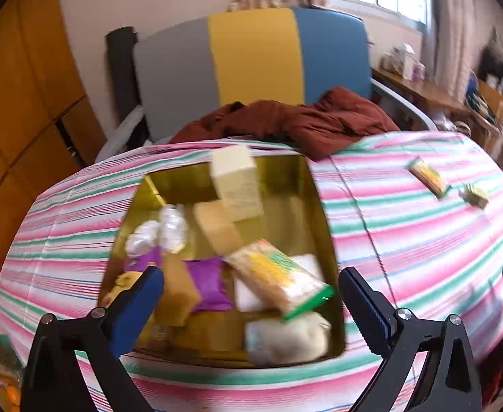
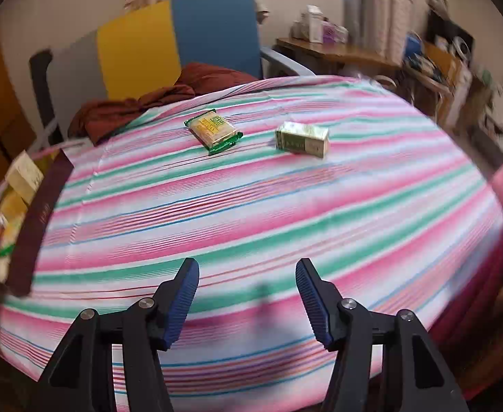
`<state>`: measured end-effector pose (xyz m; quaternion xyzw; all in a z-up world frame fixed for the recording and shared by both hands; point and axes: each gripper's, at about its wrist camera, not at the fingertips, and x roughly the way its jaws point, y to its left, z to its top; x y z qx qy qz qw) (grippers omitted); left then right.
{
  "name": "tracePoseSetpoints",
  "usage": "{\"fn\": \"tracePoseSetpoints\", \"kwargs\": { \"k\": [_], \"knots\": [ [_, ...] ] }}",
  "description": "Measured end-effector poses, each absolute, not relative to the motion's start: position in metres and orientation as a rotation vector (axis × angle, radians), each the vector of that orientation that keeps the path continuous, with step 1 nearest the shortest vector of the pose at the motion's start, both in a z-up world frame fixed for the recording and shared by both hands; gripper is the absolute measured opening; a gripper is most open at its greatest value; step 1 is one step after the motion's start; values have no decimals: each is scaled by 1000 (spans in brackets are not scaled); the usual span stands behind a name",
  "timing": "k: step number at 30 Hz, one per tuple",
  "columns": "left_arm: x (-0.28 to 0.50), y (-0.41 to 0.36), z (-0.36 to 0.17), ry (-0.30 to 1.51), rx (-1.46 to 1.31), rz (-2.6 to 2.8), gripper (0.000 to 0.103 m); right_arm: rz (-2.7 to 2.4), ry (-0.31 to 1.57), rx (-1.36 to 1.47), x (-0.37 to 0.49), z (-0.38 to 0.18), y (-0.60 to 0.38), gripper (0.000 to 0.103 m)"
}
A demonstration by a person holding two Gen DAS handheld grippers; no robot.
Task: Organize objects
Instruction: 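Grasp the small green-white box with the right gripper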
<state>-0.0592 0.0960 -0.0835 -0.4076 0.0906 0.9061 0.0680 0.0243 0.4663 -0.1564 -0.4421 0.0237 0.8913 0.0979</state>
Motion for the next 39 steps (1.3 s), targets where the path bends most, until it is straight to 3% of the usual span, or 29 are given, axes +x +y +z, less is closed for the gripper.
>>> {"fn": "tracePoseSetpoints", "kwargs": {
  "k": [2,6,14,26,29,30,31,32,39],
  "knots": [
    [-57,108,-87,306,-1235,2706,102,2637,-92,-1315,9,-154,477,59],
    [-53,135,-94,343,-1252,2646,102,2679,-212,-1363,-32,-151,515,59],
    [-54,189,-112,442,-1273,2565,102,2688,-393,-1553,-118,-165,552,59],
    [-63,226,-137,496,-1333,2493,102,2627,-614,-1856,-166,-214,550,59],
    [-66,232,-143,521,-1340,2484,102,2649,-548,-1888,-166,-217,555,54],
    [-66,233,-144,529,-1336,2489,102,2666,-491,-1897,-166,-215,559,49],
    [-67,233,-144,532,-1334,2490,102,2668,-432,-1909,-165,-216,562,34],
    [-67,233,-145,531,-1336,2489,102,2654,-420,-1907,-164,-217,564,30],
    [-68,241,-148,545,-1339,2464,102,2642,-327,-1761,-132,-206,556,30]
  ]
}}
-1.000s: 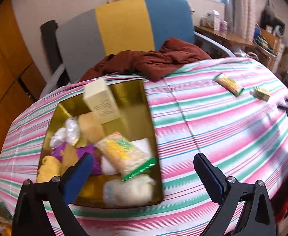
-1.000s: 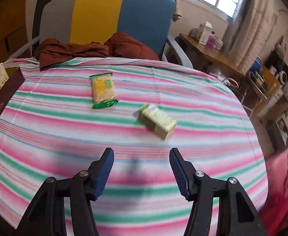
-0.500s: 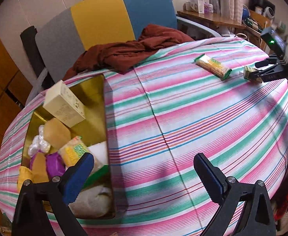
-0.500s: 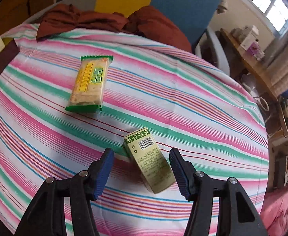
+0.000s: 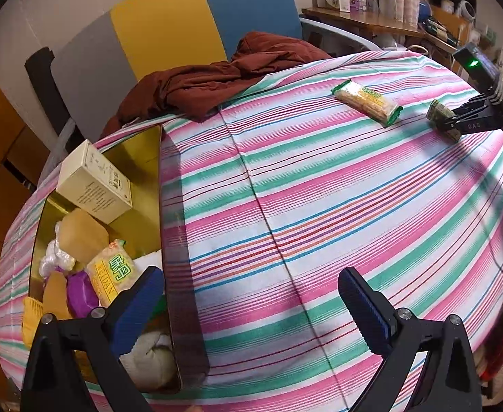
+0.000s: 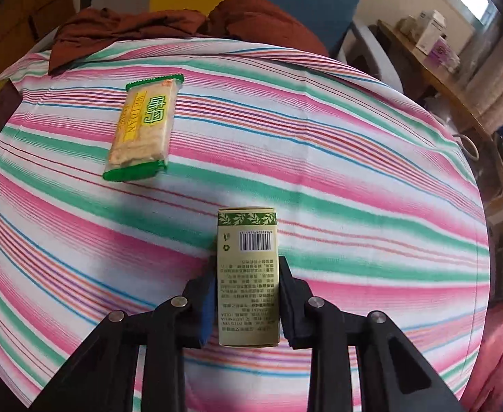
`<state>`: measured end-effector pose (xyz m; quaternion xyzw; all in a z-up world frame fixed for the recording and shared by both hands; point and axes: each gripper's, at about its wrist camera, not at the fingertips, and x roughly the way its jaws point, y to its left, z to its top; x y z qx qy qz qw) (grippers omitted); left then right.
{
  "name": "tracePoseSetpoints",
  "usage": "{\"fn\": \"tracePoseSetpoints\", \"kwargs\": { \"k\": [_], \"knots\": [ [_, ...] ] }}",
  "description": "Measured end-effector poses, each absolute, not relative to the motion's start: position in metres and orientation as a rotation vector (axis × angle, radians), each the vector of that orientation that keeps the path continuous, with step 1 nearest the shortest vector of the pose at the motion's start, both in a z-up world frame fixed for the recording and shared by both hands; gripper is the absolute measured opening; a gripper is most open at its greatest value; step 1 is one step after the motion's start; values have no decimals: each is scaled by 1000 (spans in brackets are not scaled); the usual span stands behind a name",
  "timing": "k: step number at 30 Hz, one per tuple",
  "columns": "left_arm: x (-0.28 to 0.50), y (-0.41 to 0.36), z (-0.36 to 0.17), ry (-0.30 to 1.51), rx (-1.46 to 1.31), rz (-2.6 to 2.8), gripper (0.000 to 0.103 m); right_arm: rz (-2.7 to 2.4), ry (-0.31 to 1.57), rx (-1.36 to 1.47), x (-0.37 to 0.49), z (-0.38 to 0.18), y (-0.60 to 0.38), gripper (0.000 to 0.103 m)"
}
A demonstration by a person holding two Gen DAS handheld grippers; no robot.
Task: Organize objects
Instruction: 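Grasp the small green-white box with the right gripper, then grasp the last WEIDAN cracker packet with the left gripper while the right holds the box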
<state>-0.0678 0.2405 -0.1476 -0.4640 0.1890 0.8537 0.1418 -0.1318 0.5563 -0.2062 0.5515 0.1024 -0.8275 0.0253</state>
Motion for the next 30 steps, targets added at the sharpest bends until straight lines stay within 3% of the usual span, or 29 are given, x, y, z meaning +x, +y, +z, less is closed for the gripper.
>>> {"fn": "tracePoseSetpoints", "kwargs": {
  "k": [5,13,25,30],
  "knots": [
    [-80,257,-144,516,-1366,2426,102,-2744,-29,1622,-75,-184,546,30],
    [-144,320,-132,222,-1517,2411,103,-2818,-481,1460,21,-178,524,30],
    [-227,434,-164,263,-1704,2535,103,-2879,-529,1298,63,-172,513,30],
    [-246,454,-175,134,-1804,2561,103,-2838,-612,1289,70,-190,513,30]
  ]
}}
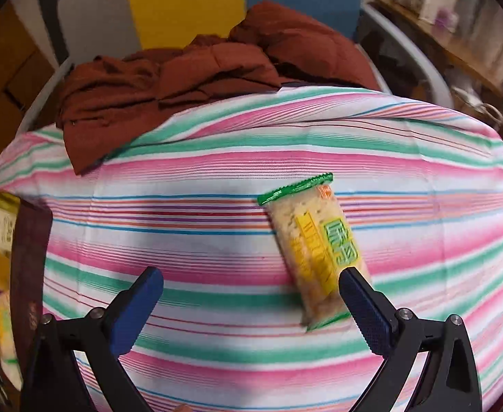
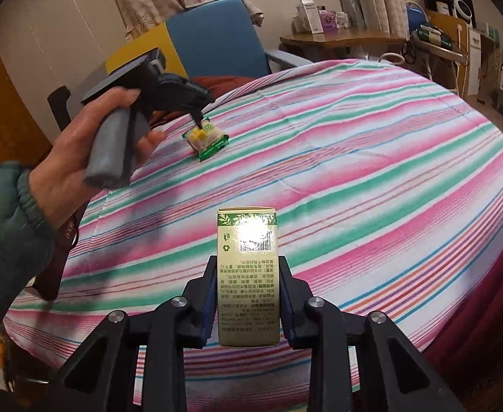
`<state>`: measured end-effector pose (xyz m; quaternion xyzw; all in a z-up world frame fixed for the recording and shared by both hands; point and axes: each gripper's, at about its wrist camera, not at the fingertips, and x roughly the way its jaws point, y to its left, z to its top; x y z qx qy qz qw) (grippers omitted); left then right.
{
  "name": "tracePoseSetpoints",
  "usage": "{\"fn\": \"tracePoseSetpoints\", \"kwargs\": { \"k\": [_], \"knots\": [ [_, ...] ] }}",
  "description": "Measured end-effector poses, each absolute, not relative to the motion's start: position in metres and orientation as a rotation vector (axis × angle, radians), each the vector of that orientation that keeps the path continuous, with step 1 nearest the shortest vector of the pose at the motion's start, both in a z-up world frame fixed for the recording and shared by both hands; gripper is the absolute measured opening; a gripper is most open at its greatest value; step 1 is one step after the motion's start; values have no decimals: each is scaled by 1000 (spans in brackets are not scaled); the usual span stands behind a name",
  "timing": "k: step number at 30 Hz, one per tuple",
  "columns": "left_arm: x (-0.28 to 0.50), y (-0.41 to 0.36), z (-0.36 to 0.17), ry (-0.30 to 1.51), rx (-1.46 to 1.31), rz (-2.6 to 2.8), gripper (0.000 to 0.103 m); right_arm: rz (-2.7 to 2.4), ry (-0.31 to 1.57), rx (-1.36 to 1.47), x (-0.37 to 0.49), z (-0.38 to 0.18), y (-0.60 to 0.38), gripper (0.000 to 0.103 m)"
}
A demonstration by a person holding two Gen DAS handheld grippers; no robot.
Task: Organize objects
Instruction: 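Grasp the last WEIDAN cracker packet with the left gripper while the right holds the box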
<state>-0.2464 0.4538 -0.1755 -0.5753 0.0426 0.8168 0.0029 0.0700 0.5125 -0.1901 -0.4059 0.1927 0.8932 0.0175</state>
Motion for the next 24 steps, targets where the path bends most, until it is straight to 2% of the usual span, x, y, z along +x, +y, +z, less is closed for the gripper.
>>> {"fn": "tracePoseSetpoints", "kwargs": {
  "k": [4,11,14,19,22,24],
  "knots": [
    [-259,472,-190,193,-1848,2574,103,2781,630,-1263,76,-197,511,30],
    [-269,482,-206,34,-1921,2493,103,2783,685,-1253,83,-205,514,30],
    [-267,487,-210,127,-1914,2534,103,2777,698,-1238,85,-206,517,30],
    [-269,475,-213,33,-1897,2536,103,2771,709,-1233,88,-206,519,30],
    [-270,467,-211,-1,-1855,2558,95,2772,706,-1226,88,-204,519,30],
    [-268,463,-208,11,-1823,2566,86,2771,718,-1221,86,-204,520,30]
  ]
}}
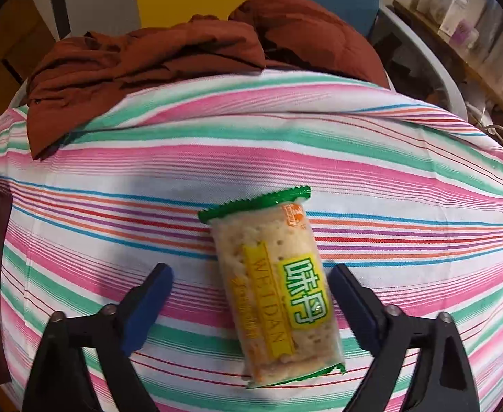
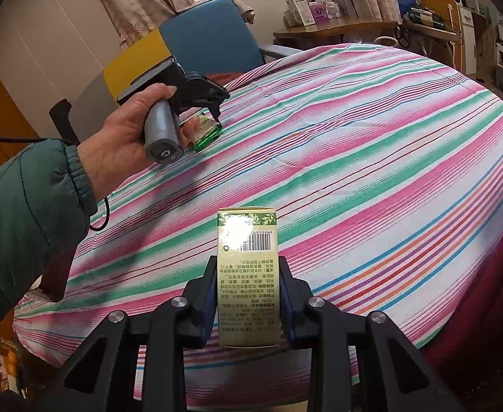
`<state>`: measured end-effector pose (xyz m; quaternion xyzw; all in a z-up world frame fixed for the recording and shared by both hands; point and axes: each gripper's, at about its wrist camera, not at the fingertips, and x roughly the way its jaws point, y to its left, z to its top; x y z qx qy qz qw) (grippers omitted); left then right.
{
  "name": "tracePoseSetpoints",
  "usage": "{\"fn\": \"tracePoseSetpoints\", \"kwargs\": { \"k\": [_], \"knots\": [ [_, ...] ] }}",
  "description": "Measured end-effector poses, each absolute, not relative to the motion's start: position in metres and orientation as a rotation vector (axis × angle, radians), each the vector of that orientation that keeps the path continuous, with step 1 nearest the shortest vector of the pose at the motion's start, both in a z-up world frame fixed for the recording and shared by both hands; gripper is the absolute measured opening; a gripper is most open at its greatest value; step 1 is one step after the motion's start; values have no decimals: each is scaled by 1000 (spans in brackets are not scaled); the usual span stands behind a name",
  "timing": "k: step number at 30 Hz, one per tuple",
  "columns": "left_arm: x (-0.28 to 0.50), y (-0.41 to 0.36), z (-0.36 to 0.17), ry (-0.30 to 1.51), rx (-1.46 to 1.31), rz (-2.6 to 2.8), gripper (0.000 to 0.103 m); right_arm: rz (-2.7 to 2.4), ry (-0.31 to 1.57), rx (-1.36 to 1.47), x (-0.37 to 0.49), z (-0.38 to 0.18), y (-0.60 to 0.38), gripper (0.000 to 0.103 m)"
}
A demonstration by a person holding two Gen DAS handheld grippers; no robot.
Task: Organize objects
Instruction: 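Grasp the last WEIDAN cracker packet with the left gripper while the right holds the box, then lower the packet and box into the gold tray and open both grippers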
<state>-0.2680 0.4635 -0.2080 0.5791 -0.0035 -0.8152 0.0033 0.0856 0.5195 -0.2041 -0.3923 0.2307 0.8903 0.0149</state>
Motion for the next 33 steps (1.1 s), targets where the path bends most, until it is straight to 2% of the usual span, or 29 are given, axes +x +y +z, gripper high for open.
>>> {"fn": "tracePoseSetpoints", "kwargs": {
  "k": [1,5,9,15,19,28,33],
  "knots": [
    [-267,463,-206,-20,1807,-2576,82,2771,717,-1221,85,-204,520,30],
    [-263,465,-201,-109,1787,-2654,57,2776,708,-1221,84,-201,518,30],
    [-263,457,-198,-101,1784,-2668,51,2780,709,-1204,82,-199,523,30],
    [-250,437,-198,-81,1809,-2676,50,2787,689,-1205,72,-197,533,30],
    [-235,426,-187,-145,1739,-2722,50,2797,663,-1209,68,-194,530,30],
    [-188,366,-115,-289,1511,-2928,50,2868,566,-1221,62,-171,498,30],
    [-145,288,-80,-320,1403,-3004,50,2965,464,-1211,57,-146,455,30]
  ]
}}
